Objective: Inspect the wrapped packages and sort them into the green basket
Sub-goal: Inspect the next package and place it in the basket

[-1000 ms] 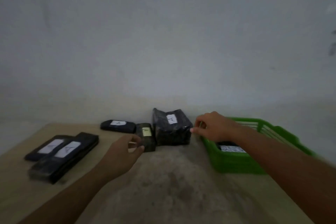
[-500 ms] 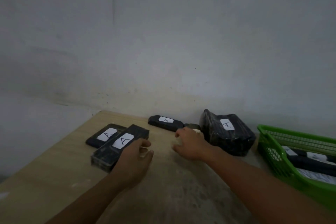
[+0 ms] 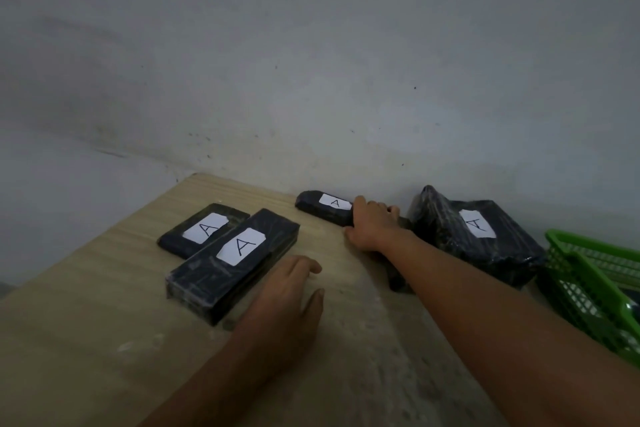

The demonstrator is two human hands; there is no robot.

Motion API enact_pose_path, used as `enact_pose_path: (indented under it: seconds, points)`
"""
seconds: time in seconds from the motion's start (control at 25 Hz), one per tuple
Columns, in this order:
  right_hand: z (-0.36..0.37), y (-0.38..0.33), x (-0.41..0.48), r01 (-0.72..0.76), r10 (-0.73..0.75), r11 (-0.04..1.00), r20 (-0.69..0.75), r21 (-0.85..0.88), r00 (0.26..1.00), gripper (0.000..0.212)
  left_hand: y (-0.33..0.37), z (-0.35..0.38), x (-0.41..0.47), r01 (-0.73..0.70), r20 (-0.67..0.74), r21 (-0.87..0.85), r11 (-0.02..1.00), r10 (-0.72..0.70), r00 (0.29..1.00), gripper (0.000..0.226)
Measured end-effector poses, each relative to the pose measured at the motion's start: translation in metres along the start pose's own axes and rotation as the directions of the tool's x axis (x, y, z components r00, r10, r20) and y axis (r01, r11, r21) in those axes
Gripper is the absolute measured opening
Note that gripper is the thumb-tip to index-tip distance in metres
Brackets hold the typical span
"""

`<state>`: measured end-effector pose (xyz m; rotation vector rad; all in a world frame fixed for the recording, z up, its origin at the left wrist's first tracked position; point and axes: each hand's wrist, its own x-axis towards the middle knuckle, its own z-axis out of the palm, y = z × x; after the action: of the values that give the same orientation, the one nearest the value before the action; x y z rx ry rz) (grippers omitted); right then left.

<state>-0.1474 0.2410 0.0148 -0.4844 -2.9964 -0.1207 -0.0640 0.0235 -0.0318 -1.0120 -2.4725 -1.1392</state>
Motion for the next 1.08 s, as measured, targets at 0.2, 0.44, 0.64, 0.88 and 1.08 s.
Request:
enact_pose_path:
  seconds: [0.2, 0.44, 0.64, 0.88, 1.08]
  points:
    - [-0.004, -0.008, -0.014, 0.129, -0.116, 0.990, -0.199, 0.052, 0.973, 0.052, 0.001, 0.001, -0.002, -0.047, -0.019, 0.066, 0.997, 0.048, 0.999, 0.030]
    - [-0.039, 0.014, -0.104, 0.265, -0.096, 0.832, -0.343, 0.488, 0.934, 0.042, 0.016, -0.012, -0.010, 0.110, -0.040, -0.152, 0.982, -0.117, 0.992, 0.029]
    - [-0.050, 0.059, -0.211, 0.243, 0.101, 0.680, -0.417, 0.692, 0.903, 0.043, 0.047, -0.016, -0.027, 0.313, 0.024, -0.460, 0.831, -0.341, 0.940, 0.056]
    - [-0.036, 0.112, -0.304, 0.215, 0.099, 0.202, -0.238, 0.955, 0.966, 0.052, 0.117, 0.000, -0.031, 0.595, 0.535, -0.777, 0.204, -0.286, 0.795, 0.041]
    - [-0.005, 0.131, -0.324, 0.068, 0.199, -0.176, -0.032, 0.982, 0.980, 0.056, 0.138, 0.041, -0.045, 0.563, 0.513, -0.797, 0.219, -0.246, 0.822, 0.034]
